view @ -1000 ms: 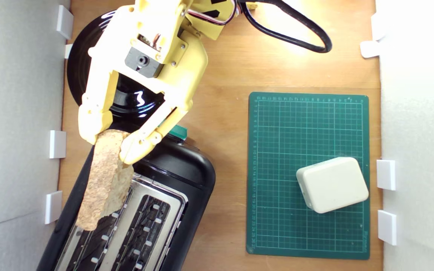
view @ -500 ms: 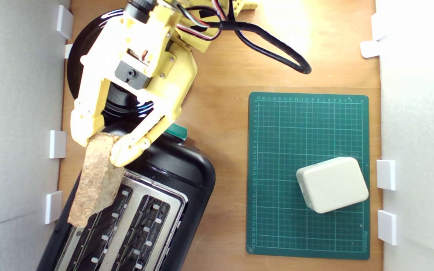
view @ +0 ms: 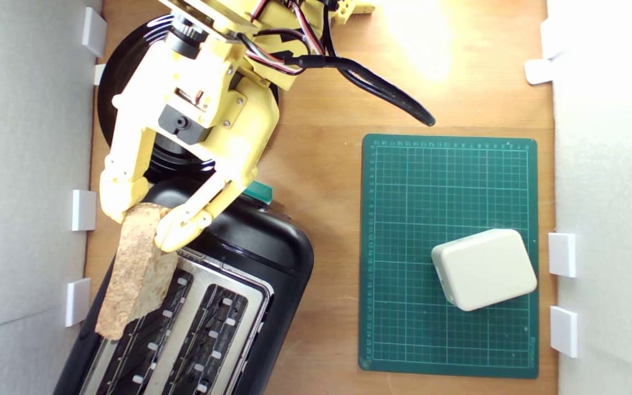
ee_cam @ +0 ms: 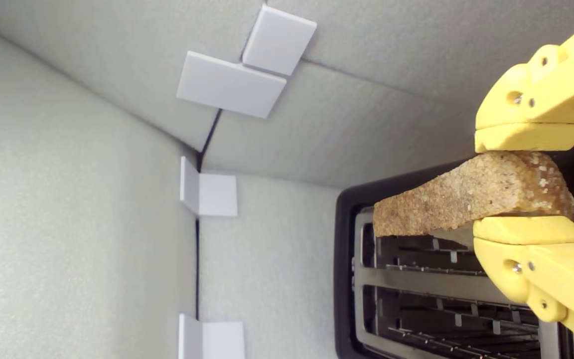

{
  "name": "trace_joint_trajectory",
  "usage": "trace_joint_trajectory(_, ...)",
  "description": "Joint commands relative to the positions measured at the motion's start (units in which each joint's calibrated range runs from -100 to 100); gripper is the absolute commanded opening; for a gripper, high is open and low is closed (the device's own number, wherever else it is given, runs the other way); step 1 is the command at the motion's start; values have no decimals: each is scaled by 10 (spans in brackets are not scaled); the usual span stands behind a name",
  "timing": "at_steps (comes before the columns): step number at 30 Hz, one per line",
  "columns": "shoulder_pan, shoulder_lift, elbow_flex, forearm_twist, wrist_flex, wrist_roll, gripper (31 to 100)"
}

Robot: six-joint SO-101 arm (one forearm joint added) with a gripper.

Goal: Pick bread and place in toaster

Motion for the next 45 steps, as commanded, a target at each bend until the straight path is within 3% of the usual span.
trace_joint_trajectory(1, 6, -5, -37, -3, -26, -1, 614)
trace_joint_trajectory(7, -9, -3, -36, -4, -26, -2, 614)
trace_joint_trajectory(25, -2, 43, -37, -4, -27, 2, 614)
trace_joint_trajectory(37, 34, 64, -38, -3, -50, 2, 614)
trace_joint_trajectory(45, 28, 113, -37, -3, -57, -1, 618)
